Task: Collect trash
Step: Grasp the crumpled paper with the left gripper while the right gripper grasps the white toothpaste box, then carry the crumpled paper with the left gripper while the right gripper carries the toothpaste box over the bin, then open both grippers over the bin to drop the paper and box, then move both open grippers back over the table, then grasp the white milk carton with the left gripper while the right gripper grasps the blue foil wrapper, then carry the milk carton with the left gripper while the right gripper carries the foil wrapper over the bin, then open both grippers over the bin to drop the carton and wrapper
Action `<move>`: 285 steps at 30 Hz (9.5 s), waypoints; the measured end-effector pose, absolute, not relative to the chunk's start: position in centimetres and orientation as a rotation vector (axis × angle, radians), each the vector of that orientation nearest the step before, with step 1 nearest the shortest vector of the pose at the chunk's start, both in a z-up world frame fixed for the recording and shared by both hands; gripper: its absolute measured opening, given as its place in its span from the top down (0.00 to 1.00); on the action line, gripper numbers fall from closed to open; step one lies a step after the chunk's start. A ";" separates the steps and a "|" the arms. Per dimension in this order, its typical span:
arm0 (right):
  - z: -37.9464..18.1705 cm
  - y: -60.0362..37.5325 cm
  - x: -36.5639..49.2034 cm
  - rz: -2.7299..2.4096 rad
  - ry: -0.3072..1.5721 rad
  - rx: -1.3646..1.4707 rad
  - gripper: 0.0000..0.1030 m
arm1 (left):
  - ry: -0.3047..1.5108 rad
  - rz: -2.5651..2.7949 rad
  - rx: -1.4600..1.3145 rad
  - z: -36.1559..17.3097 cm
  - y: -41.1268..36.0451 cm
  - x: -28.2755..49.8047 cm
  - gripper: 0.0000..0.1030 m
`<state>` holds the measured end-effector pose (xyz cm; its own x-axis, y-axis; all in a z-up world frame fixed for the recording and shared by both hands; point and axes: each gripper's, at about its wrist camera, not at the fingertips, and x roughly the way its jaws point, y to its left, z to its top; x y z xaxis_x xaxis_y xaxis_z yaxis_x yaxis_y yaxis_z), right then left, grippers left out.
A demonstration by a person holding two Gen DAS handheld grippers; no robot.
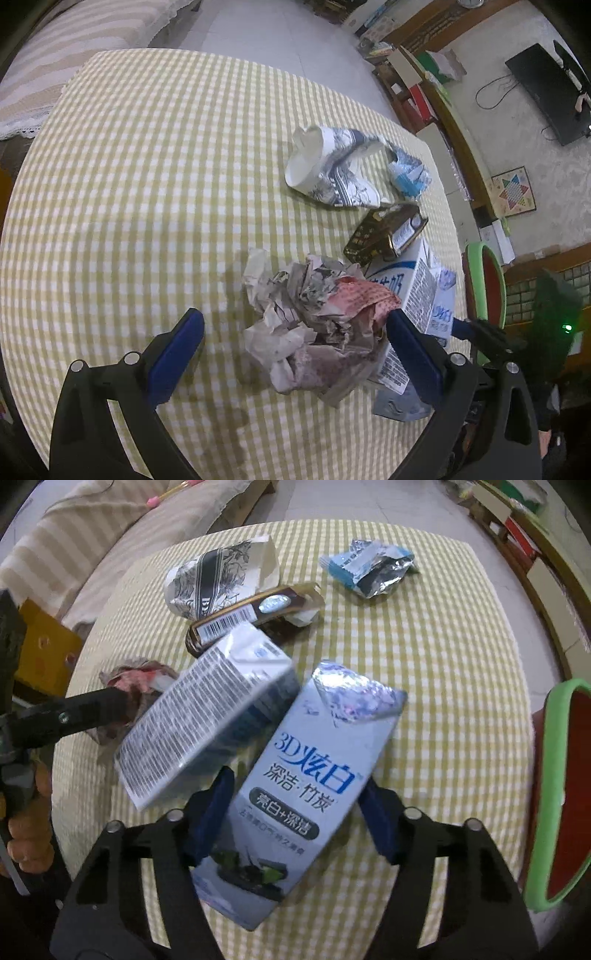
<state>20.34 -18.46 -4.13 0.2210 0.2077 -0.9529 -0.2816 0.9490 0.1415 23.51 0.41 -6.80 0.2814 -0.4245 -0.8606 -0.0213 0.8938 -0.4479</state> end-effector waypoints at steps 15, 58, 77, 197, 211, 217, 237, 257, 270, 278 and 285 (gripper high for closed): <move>-3.0 -22.3 19.4 0.390 1.297 -0.052 0.52 | 1.228 -0.295 -0.339 -5.4 -1.5 22.7 0.56; 10.4 -45.6 16.1 0.091 0.941 0.225 0.52 | 1.017 -0.613 -0.059 9.1 -23.2 22.4 0.57; 8.4 -53.1 16.5 -0.090 0.919 0.345 0.52 | 1.102 -0.811 -0.076 7.0 -35.2 22.4 0.56; -2.1 -24.0 33.1 0.291 1.170 0.120 0.94 | 1.181 -0.328 -0.136 -3.9 -6.1 21.4 0.62; 6.3 -28.2 24.6 0.313 1.038 0.044 0.94 | 1.136 -0.313 -0.113 -0.1 -6.1 18.2 0.62; 8.5 -31.1 20.3 0.292 0.976 0.070 0.94 | 1.108 -0.314 -0.087 2.6 -6.4 16.4 0.62; 9.7 -39.4 14.9 0.223 0.913 0.178 0.94 | 1.082 -0.357 -0.010 6.2 -10.9 17.1 0.66; 9.8 -50.9 13.2 0.026 0.892 0.253 0.94 | 1.029 -0.597 0.058 9.8 -25.6 20.9 0.67; 7.8 -53.0 14.0 -0.029 0.929 0.302 0.94 | 1.063 -0.714 0.059 9.5 -32.8 22.1 0.67; 6.9 -53.0 14.7 -0.045 0.960 0.294 0.94 | 1.107 -0.738 0.057 7.7 -35.4 22.3 0.66; 6.0 -52.3 15.2 -0.064 1.000 0.250 0.90 | 1.154 -0.743 0.037 6.1 -37.0 22.5 0.54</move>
